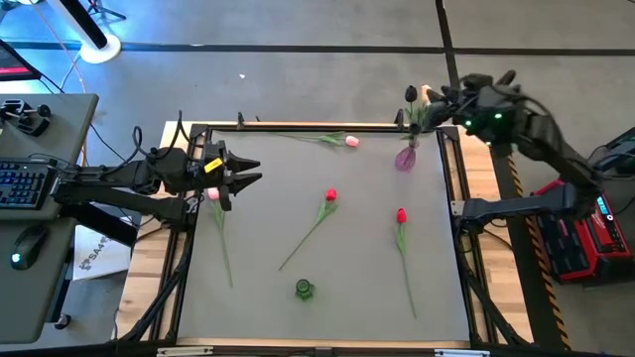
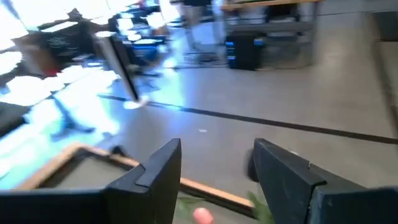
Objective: Sort flowers into vase by color
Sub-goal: Put the top pink flower into the green vase
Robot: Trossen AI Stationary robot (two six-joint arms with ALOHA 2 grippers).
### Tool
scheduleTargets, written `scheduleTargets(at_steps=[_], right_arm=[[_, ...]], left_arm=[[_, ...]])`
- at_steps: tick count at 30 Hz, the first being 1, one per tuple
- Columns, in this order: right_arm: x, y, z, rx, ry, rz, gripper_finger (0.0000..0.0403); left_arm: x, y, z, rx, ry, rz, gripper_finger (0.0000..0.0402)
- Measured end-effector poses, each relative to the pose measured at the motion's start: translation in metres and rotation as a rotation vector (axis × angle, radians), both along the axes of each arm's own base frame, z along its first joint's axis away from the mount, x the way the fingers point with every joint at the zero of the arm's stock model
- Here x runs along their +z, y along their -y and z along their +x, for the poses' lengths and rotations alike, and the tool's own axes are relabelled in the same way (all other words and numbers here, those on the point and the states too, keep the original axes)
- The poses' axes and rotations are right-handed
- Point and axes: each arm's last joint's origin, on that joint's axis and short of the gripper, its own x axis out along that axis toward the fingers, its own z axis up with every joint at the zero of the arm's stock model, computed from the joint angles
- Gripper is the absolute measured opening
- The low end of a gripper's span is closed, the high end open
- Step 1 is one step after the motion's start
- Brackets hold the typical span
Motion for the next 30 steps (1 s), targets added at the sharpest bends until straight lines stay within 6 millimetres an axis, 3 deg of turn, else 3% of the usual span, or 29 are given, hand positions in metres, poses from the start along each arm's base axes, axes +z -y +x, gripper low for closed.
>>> scheduleTargets(at_steps=[7,12,23,30], right_arm=[[0.008,-0.015,0.015,0.356,0.036,0.009,0.0188],[0.004,-0.029,0.034,0.475,0.103,0.015,0.0175],[-0.024,-0.065,0.104,0.638,0.013,0.069,0.0131],[-0.031,-0.098,0.146,0.764,0.106,0.029,0.0122]], left_arm=[[0.000,0.000,0.000,0.000,0.000,0.000,0.0163],[0.000,0.000,0.000,0.000,0.000,0.000,0.0163],[0.000,0.000,0.000,-0.001,0.000,0.000,0.0163],[0.000,0.000,0.000,0.000,0.000,0.000,0.0163]])
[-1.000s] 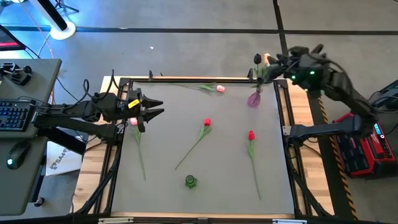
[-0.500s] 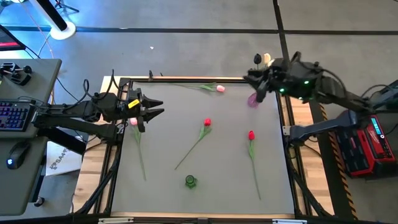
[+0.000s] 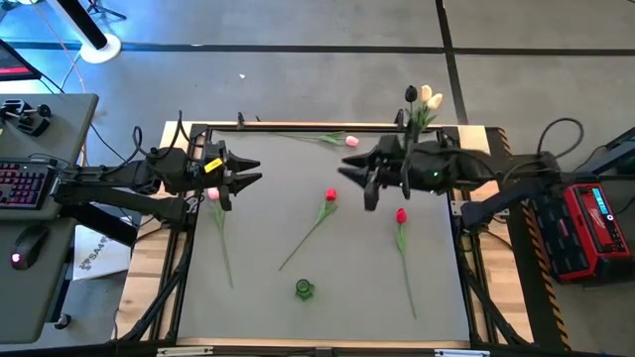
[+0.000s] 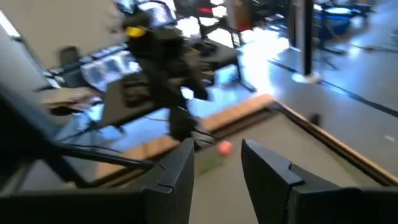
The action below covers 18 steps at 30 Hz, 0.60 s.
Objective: Sort flowers into vase by color
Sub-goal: Put the top pink flower into the green vase
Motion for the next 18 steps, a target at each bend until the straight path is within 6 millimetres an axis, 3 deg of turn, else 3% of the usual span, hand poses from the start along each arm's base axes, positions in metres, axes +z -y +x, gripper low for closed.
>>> scheduleTargets(at_steps=[8,18], right_arm=[[-0.008,-0.019,0.023,0.088,0.040,0.000,0.0122],[-0.043,-0.033,0.058,0.089,-0.047,-0.003,0.0122]], left_arm=[[0.000,0.000,0.000,0.000,0.000,0.000,0.0163],[0.000,0.000,0.000,0.000,0.000,0.000,0.0163]])
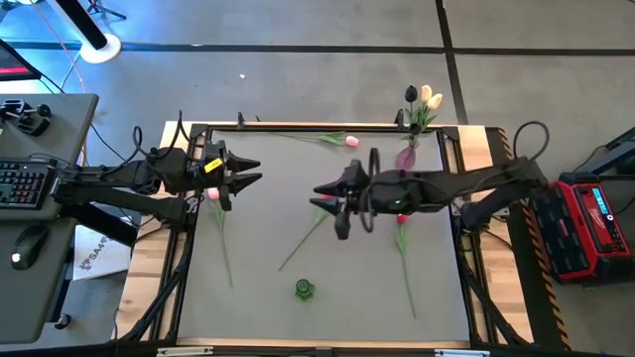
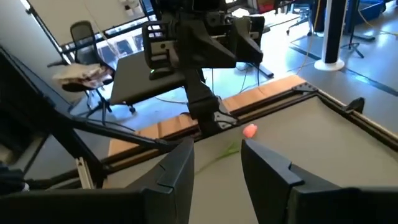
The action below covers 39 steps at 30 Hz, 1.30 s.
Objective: Sort flowers into vase by color
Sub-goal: Put the top pink flower into the green vase
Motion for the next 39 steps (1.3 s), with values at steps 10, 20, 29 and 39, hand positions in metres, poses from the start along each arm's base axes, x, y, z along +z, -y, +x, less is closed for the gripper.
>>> scheduleTargets(at_steps=[10,20,29,39], right_arm=[[-0.016,0.003,0.033,-0.059,0.103,0.061,0.0122],[-0.044,0.014,0.031,-0.421,-0.040,0.132,0.0122],[-0.057,0.015,0.021,-0.629,-0.046,0.330,0.0121],[-0.058,0.004,0.013,-0.703,-0.014,0.314,0.0121]], left_arm=[[0.000,0.000,0.000,-0.002,-0.004,0.017,0.0163],[0.000,0.000,0.000,-0.002,-0.001,0.016,0.0163],[0.001,0.000,0.000,0.014,0.021,-0.044,0.0163],[-0.003,-0.004,0.020,0.020,-0.033,-0.020,0.0163]])
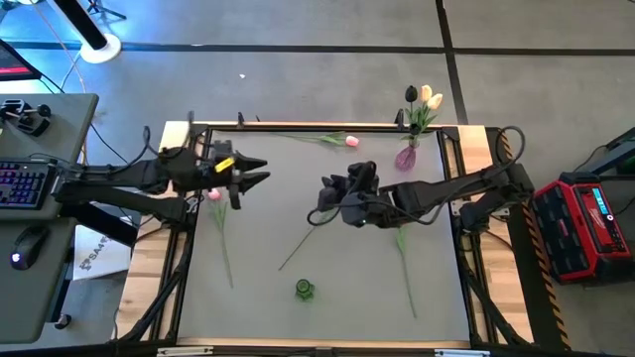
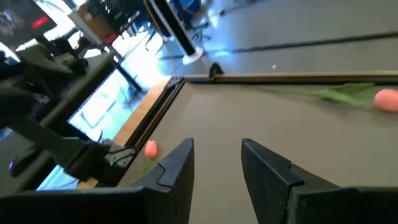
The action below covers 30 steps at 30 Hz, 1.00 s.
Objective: Sort flowers into vase by color
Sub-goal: Put the top pink flower into the green vase
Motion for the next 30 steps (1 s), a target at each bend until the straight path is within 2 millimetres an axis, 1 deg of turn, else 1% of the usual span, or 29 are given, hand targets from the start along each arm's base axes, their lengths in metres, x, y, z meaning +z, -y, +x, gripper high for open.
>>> scheduleTargets(at_steps=[4,8,12,14,18,21,24,27,30], right_arm=[[-0.001,-0.006,-0.009,-0.010,-0.054,-0.023,0.0121],[0.000,-0.003,-0.024,-0.003,-0.116,0.031,0.0121],[0.005,-0.002,-0.040,0.009,-0.180,0.045,0.0121],[0.009,-0.002,-0.048,0.013,-0.193,0.047,0.0121],[0.016,-0.001,-0.059,0.012,-0.201,0.034,0.0121],[0.019,0.000,-0.064,0.011,-0.203,0.030,0.0121],[0.021,0.000,-0.065,0.016,-0.204,0.029,0.0121],[0.021,0.000,-0.065,0.023,-0.205,0.032,0.0121],[0.020,-0.003,-0.065,0.038,-0.202,0.048,0.0121]], left_arm=[[-0.003,-0.006,0.020,-0.050,-0.063,-0.047,0.0163],[-0.006,-0.016,0.037,-0.016,-0.144,-0.097,0.0163],[-0.003,-0.030,0.045,0.047,-0.220,-0.127,0.0163],[-0.005,-0.040,0.047,0.091,-0.291,-0.165,0.0163],[-0.010,-0.068,0.053,0.136,-0.404,-0.233,0.0163],[-0.022,-0.095,0.061,0.152,-0.477,-0.269,0.0163],[-0.042,-0.126,0.070,0.168,-0.550,-0.323,0.0163],[-0.067,-0.157,0.078,0.158,-0.628,-0.372,0.0163],[-0.089,-0.188,0.089,0.139,-0.698,-0.372,0.0163]])
